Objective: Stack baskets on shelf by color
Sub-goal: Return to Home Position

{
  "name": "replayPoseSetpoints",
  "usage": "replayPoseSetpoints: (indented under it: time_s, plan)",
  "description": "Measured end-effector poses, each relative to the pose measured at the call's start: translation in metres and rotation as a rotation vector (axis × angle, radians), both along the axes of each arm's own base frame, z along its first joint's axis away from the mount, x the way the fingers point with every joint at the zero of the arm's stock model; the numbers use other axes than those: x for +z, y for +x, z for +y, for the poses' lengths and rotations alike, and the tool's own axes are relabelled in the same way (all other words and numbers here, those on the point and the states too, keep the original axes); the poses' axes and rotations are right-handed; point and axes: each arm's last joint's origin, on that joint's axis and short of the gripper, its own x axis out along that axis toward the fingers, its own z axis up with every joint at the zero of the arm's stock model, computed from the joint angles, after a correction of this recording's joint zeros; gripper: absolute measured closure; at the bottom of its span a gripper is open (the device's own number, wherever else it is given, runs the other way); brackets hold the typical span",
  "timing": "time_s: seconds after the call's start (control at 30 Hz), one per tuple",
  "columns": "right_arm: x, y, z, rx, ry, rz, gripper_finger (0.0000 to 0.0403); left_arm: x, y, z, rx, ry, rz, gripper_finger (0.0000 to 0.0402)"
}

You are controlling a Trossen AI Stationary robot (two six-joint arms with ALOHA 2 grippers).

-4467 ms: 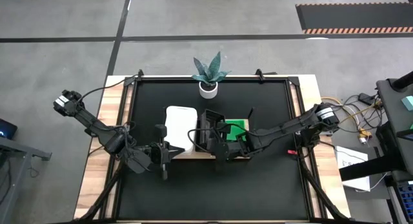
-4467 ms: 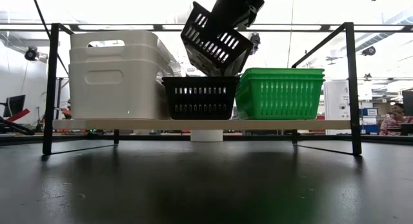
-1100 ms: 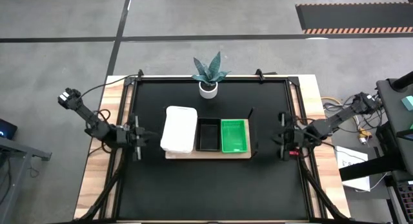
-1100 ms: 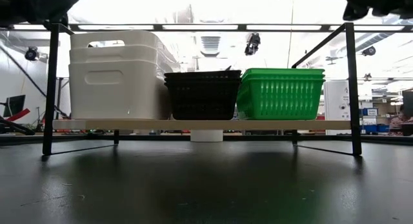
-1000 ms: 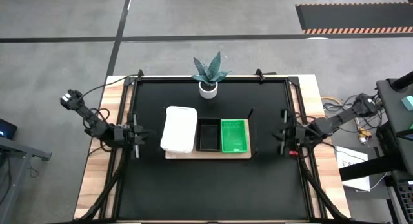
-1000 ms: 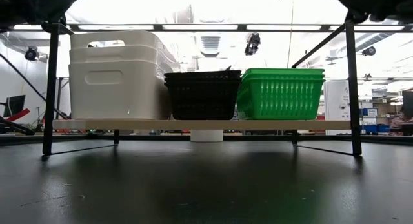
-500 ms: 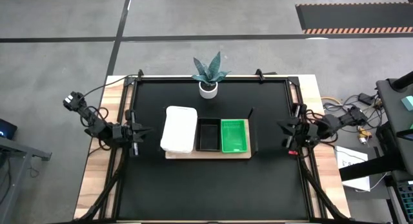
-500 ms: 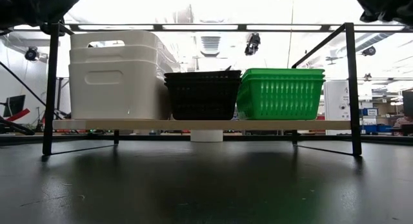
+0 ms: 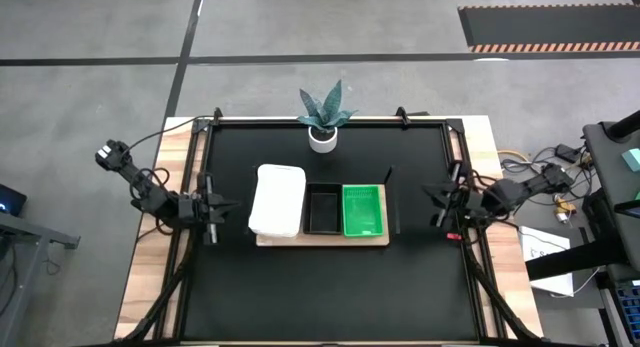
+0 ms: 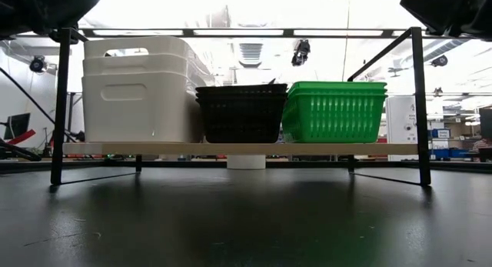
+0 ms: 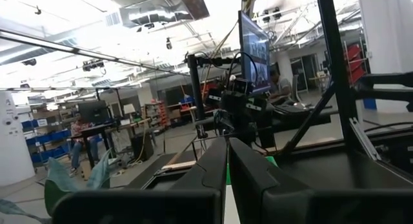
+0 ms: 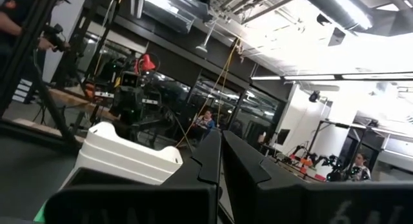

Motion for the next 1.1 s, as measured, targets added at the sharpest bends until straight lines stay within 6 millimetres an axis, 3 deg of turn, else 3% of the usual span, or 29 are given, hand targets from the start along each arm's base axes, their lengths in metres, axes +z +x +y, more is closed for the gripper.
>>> replayPoseSetpoints:
  time_s: [1.1]
  plan:
    - [-0.0026, 0.0029, 0.0011, 0.0, -0.011, 0.029, 0.0394, -0.0052, 0.0041, -0.0033, -0.001, 0.036, 0.044, 0.0401]
